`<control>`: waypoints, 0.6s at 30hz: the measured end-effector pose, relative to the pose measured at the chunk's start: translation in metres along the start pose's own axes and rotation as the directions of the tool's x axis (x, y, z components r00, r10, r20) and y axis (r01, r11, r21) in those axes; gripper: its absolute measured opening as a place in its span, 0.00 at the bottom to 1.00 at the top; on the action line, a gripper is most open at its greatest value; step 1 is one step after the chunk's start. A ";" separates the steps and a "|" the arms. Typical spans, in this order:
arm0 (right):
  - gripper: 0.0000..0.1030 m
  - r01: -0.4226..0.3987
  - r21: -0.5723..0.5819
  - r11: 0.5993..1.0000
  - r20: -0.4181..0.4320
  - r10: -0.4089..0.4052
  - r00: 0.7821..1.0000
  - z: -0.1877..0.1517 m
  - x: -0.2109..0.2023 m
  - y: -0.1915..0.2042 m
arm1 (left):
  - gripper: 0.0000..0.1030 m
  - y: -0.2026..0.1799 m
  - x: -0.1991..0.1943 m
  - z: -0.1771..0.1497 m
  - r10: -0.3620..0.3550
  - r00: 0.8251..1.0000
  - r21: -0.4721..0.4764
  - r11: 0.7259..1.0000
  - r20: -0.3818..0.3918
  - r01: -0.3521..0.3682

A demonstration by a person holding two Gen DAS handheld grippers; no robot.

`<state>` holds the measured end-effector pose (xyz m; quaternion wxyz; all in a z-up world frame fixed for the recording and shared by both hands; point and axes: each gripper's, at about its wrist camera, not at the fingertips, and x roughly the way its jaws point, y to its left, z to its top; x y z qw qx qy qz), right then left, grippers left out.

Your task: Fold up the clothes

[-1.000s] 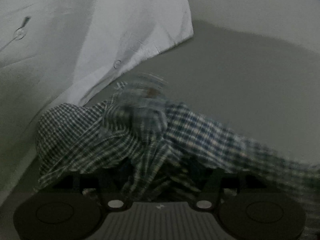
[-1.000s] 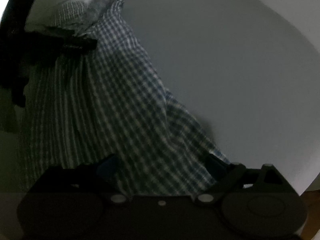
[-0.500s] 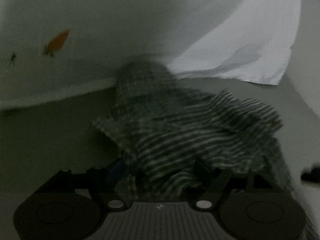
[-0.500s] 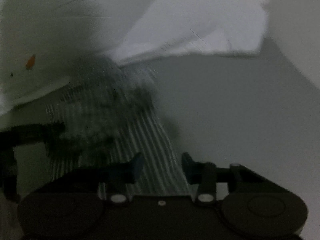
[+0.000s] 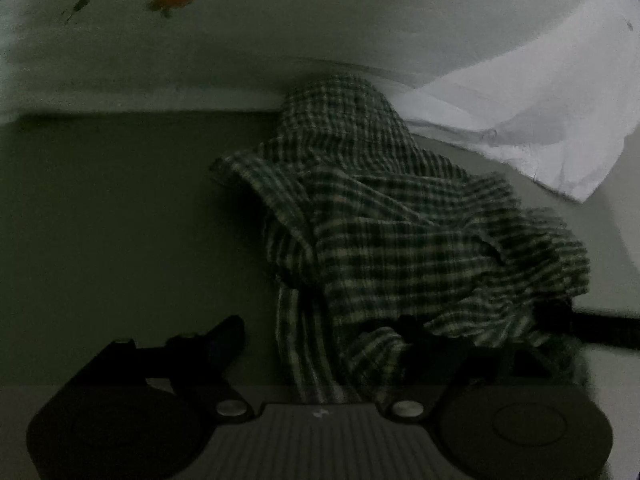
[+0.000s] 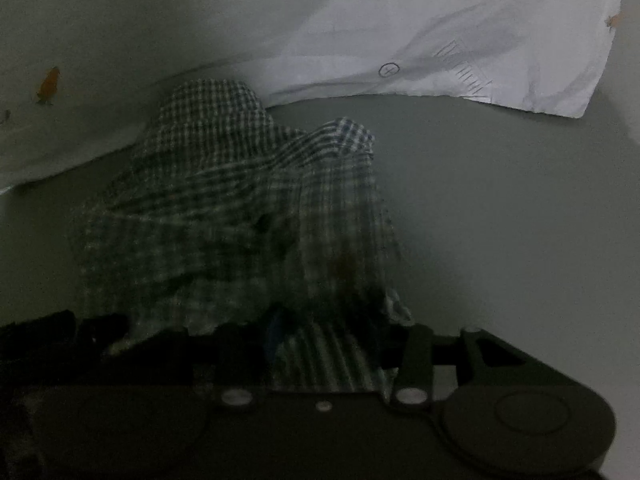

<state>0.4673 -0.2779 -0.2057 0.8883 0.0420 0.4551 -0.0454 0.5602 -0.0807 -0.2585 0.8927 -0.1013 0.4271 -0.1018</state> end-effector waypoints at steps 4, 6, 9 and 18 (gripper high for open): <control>0.47 0.011 -0.001 1.000 -0.013 -0.011 1.000 -0.021 -0.016 -0.015 | 0.81 0.007 -0.023 -0.014 -0.009 1.000 -0.035 0.999 0.000 0.009; 0.47 0.011 0.011 1.000 -0.026 -0.011 1.000 -0.039 -0.028 -0.026 | 0.81 0.007 -0.039 -0.025 -0.021 1.000 -0.033 0.999 -0.002 0.021; 0.48 0.007 0.021 1.000 -0.042 -0.006 0.999 -0.064 -0.043 -0.035 | 0.81 0.008 -0.064 -0.050 -0.051 0.999 -0.055 0.997 -0.014 0.051; 0.48 -0.071 -0.087 0.994 -0.038 0.068 0.997 -0.130 -0.088 -0.031 | 0.81 -0.030 -0.129 -0.132 -0.097 0.994 -0.040 0.995 -0.039 0.096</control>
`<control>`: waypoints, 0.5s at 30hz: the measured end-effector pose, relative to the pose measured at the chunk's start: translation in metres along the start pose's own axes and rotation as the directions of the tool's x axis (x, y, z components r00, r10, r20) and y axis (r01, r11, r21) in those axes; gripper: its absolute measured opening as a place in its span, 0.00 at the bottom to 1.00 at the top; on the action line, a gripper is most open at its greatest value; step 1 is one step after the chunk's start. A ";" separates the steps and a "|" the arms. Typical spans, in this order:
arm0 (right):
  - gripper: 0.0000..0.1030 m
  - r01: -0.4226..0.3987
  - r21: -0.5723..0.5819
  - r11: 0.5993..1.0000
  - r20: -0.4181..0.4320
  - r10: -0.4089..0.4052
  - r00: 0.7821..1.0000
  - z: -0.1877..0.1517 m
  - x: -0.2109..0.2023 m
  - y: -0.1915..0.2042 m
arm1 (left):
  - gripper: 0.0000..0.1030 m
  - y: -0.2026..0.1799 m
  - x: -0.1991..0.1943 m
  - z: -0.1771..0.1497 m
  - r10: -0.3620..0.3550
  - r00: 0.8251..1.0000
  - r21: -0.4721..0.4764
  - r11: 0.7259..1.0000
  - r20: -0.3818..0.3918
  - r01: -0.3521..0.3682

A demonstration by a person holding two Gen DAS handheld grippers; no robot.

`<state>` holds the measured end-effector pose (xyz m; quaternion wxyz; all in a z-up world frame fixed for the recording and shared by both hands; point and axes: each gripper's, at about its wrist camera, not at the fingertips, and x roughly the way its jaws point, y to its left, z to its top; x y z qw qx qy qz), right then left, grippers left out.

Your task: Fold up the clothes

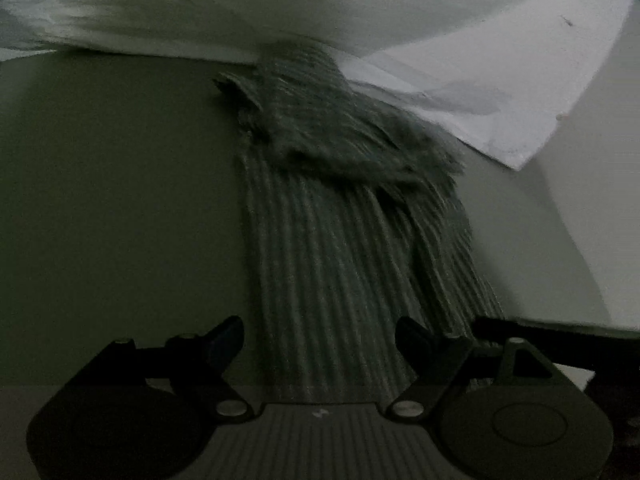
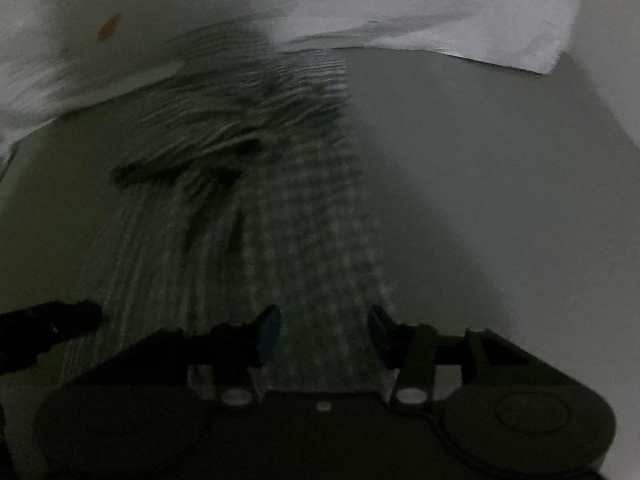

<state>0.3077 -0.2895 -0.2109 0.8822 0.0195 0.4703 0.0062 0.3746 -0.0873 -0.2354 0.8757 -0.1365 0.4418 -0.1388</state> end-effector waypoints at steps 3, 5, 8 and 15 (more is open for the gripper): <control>0.47 -0.073 -0.130 0.989 -0.005 0.073 0.997 -0.026 -0.013 0.024 | 0.81 -0.016 -0.005 -0.026 0.046 0.999 0.014 0.999 -0.025 -0.045; 0.43 -0.077 -0.206 0.976 -0.027 0.073 0.997 -0.044 -0.013 0.034 | 0.80 -0.020 -0.008 -0.042 0.082 0.996 0.009 0.997 -0.016 -0.082; 0.45 -0.094 -0.234 0.968 -0.010 0.095 0.995 -0.066 -0.014 0.028 | 0.80 -0.027 -0.016 -0.062 0.141 0.990 0.055 0.989 0.001 -0.140; 0.48 -0.067 -0.072 0.995 0.023 0.068 0.997 -0.073 -0.031 -0.037 | 0.80 -0.032 -0.045 -0.094 0.141 0.990 -0.005 0.990 -0.011 -0.141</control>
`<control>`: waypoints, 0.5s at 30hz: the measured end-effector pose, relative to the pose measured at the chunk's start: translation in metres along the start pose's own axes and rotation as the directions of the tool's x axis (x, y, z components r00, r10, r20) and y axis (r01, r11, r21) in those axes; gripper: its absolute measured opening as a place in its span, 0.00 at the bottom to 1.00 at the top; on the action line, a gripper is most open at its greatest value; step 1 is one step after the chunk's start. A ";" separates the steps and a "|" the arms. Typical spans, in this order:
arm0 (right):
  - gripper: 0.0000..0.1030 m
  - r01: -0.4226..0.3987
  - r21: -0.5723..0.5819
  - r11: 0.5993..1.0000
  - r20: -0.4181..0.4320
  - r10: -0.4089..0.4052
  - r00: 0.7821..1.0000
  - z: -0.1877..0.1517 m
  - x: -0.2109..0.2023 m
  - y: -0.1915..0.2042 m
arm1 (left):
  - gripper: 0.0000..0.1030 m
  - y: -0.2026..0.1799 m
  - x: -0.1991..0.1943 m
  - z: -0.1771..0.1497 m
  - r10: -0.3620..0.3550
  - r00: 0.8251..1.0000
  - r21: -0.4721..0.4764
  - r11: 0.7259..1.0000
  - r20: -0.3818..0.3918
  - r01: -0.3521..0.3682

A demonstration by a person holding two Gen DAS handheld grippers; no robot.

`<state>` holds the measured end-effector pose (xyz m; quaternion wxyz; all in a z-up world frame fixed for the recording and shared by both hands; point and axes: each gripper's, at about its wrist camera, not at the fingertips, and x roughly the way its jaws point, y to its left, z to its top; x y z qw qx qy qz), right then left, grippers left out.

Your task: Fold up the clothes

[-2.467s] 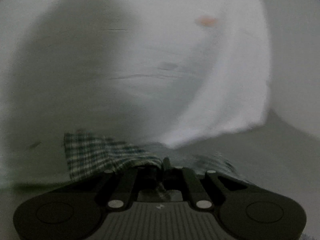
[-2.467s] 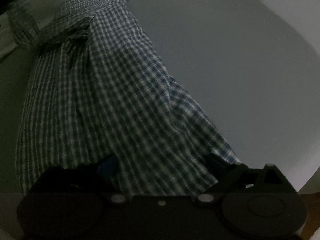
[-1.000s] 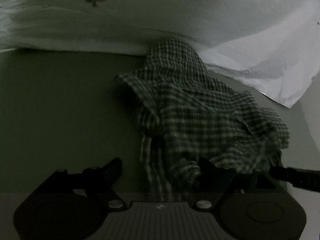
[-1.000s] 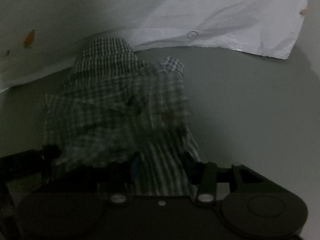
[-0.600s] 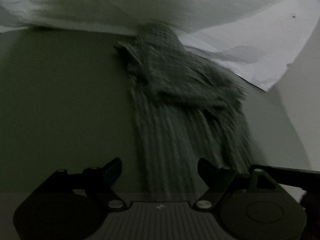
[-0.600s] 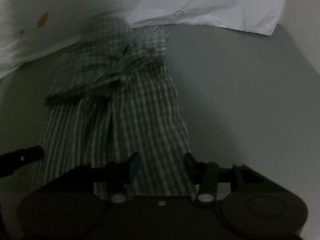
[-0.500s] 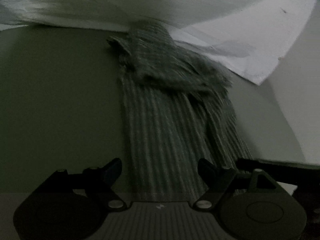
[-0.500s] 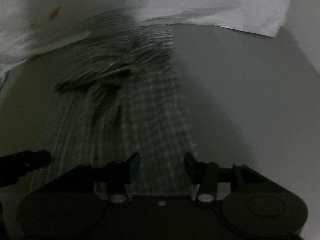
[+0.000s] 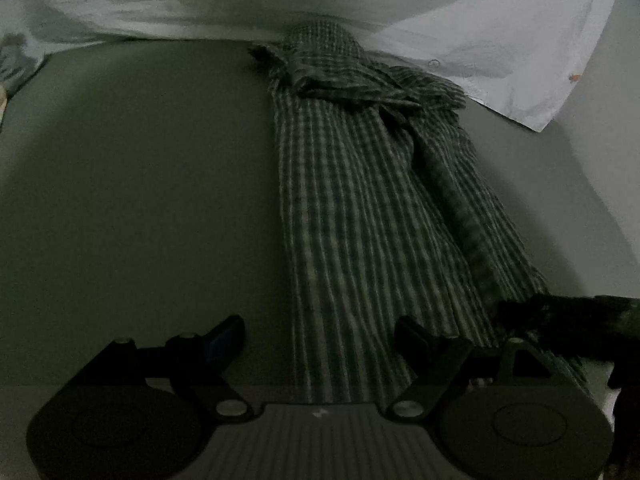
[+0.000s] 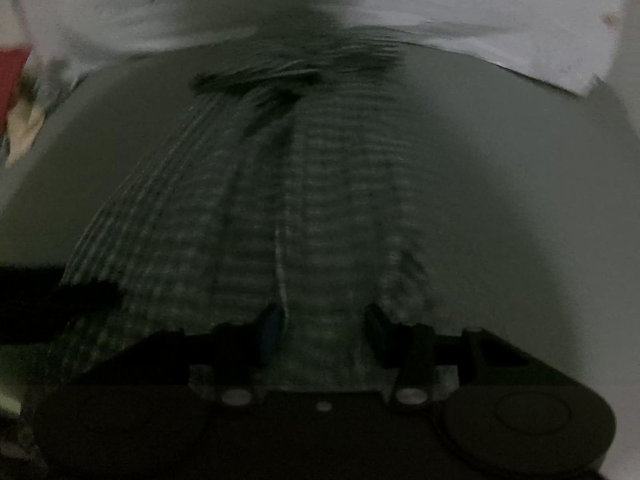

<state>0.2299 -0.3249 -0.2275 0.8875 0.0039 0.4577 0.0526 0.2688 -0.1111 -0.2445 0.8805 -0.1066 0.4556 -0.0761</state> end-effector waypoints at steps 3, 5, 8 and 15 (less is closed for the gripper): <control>0.56 -0.019 0.131 0.991 0.023 0.016 1.000 -0.005 -0.014 -0.036 | 0.80 0.002 -0.012 -0.012 -0.059 0.998 -0.027 0.998 -0.016 0.058; 0.57 -0.022 0.182 0.983 0.016 0.019 1.000 -0.012 -0.019 -0.055 | 0.80 0.004 -0.019 -0.020 -0.112 0.993 -0.053 0.992 -0.025 0.111; 0.56 -0.026 0.221 0.975 -0.015 0.030 0.999 -0.027 -0.020 -0.076 | 0.80 0.010 -0.027 -0.031 -0.195 0.980 -0.119 0.974 -0.030 0.190; 0.57 -0.146 0.263 0.954 -0.008 0.154 0.988 -0.050 -0.034 -0.094 | 0.79 0.024 -0.039 -0.050 -0.370 0.927 -0.252 0.904 -0.062 0.345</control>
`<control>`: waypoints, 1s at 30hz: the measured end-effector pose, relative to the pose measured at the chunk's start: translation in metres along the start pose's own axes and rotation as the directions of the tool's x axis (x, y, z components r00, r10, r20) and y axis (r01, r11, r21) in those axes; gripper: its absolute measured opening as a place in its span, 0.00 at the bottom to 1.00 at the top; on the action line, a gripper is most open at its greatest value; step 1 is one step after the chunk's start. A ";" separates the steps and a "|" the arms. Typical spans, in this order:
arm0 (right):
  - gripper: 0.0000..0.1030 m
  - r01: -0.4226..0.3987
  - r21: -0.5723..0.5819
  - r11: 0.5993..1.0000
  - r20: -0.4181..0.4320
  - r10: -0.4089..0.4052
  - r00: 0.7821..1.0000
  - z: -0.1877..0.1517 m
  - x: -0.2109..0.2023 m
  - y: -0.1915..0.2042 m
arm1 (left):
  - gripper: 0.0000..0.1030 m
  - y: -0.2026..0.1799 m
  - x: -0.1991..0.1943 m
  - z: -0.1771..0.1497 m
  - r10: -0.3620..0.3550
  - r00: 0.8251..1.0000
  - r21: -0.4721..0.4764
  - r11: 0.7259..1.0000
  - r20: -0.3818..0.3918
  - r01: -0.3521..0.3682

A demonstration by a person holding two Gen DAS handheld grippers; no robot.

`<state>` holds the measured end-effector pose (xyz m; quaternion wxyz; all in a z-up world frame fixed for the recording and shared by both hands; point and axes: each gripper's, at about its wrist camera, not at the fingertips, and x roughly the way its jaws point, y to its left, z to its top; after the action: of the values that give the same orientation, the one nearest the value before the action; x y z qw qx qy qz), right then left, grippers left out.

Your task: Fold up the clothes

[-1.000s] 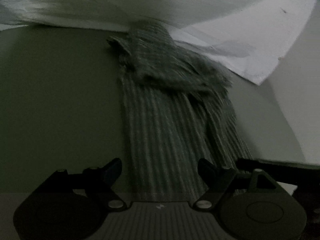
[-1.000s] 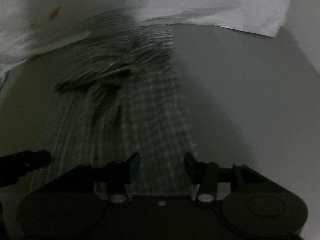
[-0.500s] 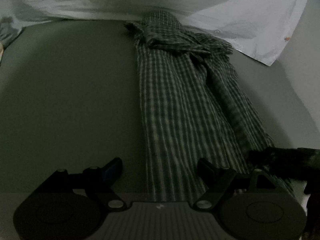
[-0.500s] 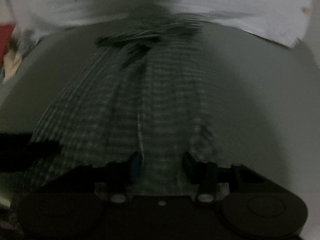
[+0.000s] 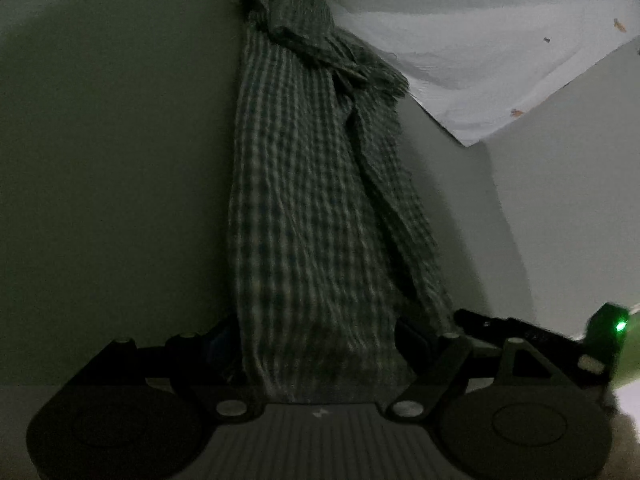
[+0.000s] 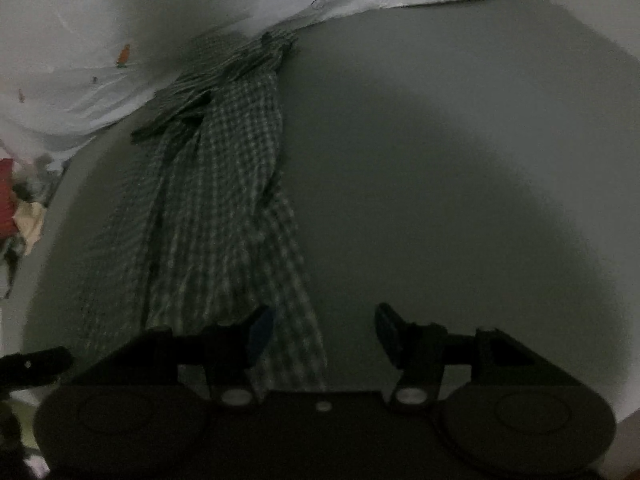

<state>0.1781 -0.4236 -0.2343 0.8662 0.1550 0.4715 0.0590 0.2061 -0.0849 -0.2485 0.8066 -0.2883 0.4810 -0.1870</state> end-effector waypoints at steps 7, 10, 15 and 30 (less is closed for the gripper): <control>0.58 -0.215 0.164 0.963 -0.024 0.222 0.975 -0.019 -0.010 -0.022 | 0.79 0.011 0.000 -0.011 -0.146 0.988 -0.135 0.981 -0.053 0.138; 0.52 -0.266 0.208 0.941 -0.028 0.278 0.960 -0.022 -0.009 -0.029 | 0.79 0.012 0.003 -0.010 -0.168 0.983 -0.164 0.974 -0.070 0.155; 0.28 -0.330 0.267 0.905 -0.087 0.364 0.927 -0.033 -0.005 -0.035 | 0.77 0.007 0.010 -0.012 -0.172 0.974 -0.147 0.978 -0.150 0.150; 0.01 -0.239 0.075 0.968 -0.114 0.246 0.963 -0.026 -0.021 -0.001 | 0.04 -0.007 0.009 -0.012 0.030 0.984 -0.097 0.994 -0.174 -0.047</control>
<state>0.1447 -0.4238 -0.2313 0.8169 0.2338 0.5025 0.1597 0.1998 -0.0988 -0.2538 0.7498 -0.3019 0.5634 -0.1712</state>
